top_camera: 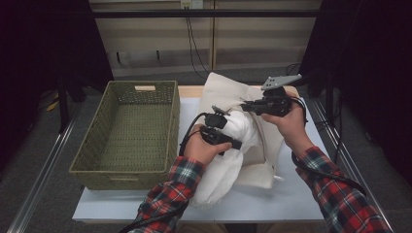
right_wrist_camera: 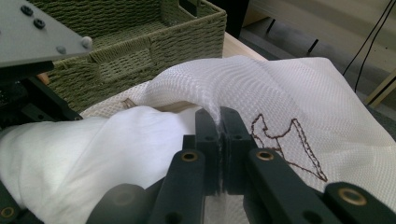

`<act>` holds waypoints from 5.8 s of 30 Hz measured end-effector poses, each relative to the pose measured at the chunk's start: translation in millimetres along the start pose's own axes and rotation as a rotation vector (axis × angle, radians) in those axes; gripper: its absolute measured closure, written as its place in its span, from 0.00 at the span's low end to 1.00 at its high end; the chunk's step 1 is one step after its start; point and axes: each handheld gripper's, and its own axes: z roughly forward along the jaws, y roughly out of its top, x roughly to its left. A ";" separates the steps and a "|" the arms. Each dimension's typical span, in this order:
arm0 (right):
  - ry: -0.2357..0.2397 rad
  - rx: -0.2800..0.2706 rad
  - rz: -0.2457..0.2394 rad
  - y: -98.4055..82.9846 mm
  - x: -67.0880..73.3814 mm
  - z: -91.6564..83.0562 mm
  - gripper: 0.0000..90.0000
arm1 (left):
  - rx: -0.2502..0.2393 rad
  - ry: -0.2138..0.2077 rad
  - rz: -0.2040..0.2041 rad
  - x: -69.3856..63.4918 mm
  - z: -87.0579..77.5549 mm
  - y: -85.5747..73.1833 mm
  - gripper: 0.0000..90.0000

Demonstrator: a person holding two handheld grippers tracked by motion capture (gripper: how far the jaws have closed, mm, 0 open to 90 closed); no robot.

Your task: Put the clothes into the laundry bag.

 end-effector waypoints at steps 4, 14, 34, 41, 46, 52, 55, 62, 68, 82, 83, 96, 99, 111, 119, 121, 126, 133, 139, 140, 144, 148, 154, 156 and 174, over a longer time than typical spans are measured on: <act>0.002 -0.002 0.000 0.4 0.6 -0.2 0.97 | 0.002 0.014 0.010 1.9 15.2 -0.2 0.58; 0.001 0.000 0.002 -2.3 0.2 -1.3 0.97 | -0.079 0.108 0.089 12.5 35.3 -0.8 0.29; 0.012 0.024 0.009 -10.7 -0.8 12.8 0.97 | -0.105 0.128 0.104 11.5 0.4 -10.6 0.05; 0.008 0.024 0.014 -11.4 -3.5 12.7 0.97 | -0.098 0.122 0.092 16.3 -2.8 -22.4 0.04; 0.008 0.025 0.017 -11.2 -5.1 13.1 0.97 | -0.076 0.121 0.091 17.9 5.4 -30.2 0.04; 0.010 0.026 0.009 -10.3 -4.2 12.4 0.97 | -0.052 0.112 0.068 23.0 21.7 -40.7 0.05; 0.010 0.024 0.009 -11.2 -4.7 11.6 0.97 | -0.030 0.106 0.038 24.8 29.2 -43.2 0.07; 0.004 0.027 0.006 -10.0 -4.8 8.8 0.97 | -0.016 0.107 0.042 23.7 38.8 -45.4 0.21; -0.006 0.021 0.011 -9.7 -5.7 5.1 0.97 | 0.008 0.086 -0.004 25.6 40.3 -49.3 0.58; 0.015 0.026 0.001 -8.9 2.9 13.3 0.97 | -0.001 0.103 0.063 7.3 21.7 -21.5 0.74; 0.018 0.024 -0.001 -8.4 3.5 12.9 0.97 | -0.004 0.098 0.067 7.1 20.6 -19.5 0.74; 0.027 0.016 0.001 -5.1 3.4 6.4 0.97 | -0.103 0.079 0.120 0.7 17.7 4.3 0.75; 0.027 0.013 -0.001 -3.8 3.1 4.2 0.97 | -0.128 0.099 0.136 0.3 22.5 7.0 0.74; 0.019 0.019 0.010 -8.0 -1.4 2.9 0.97 | -0.148 0.089 0.118 12.0 44.5 -0.2 0.37; 0.015 0.027 0.004 -9.4 -0.6 6.9 0.97 | -0.116 0.135 0.137 9.8 28.2 -7.4 0.13; 0.015 0.027 0.006 -9.3 -0.3 7.2 0.97 | -0.113 0.137 0.136 10.6 25.3 -10.2 0.11; 0.012 0.032 -0.001 -8.9 -0.8 6.8 0.97 | -0.098 0.123 0.125 13.0 19.1 -20.5 0.08; 0.014 0.032 -0.002 -9.8 -2.0 7.2 0.97 | -0.070 0.112 0.121 17.1 25.8 -34.4 0.08; 0.010 0.037 -0.001 -10.9 -3.1 5.9 0.97 | -0.055 0.069 0.110 21.7 37.4 -44.3 0.25; 0.011 0.037 -0.001 -11.4 -3.7 5.9 0.97 | -0.055 0.065 0.110 21.8 39.7 -46.2 0.28; 0.010 0.040 0.006 -12.3 -4.9 4.8 0.97 | -0.041 0.029 0.095 22.6 43.4 -49.3 0.50; 0.012 0.042 0.005 -11.8 -4.5 5.0 0.97 | -0.024 0.037 0.114 18.2 41.3 -45.3 0.72; 0.016 0.042 0.004 -12.1 -2.6 6.2 0.97 | -0.019 0.044 0.159 10.7 35.3 -35.9 0.78; 0.019 0.039 0.005 -12.7 -2.6 6.0 0.97 | -0.029 0.050 0.153 8.1 33.9 -32.8 0.79; 0.038 0.023 -0.006 -8.1 2.1 1.1 0.97 | -0.146 0.095 0.215 -3.9 28.5 3.5 0.81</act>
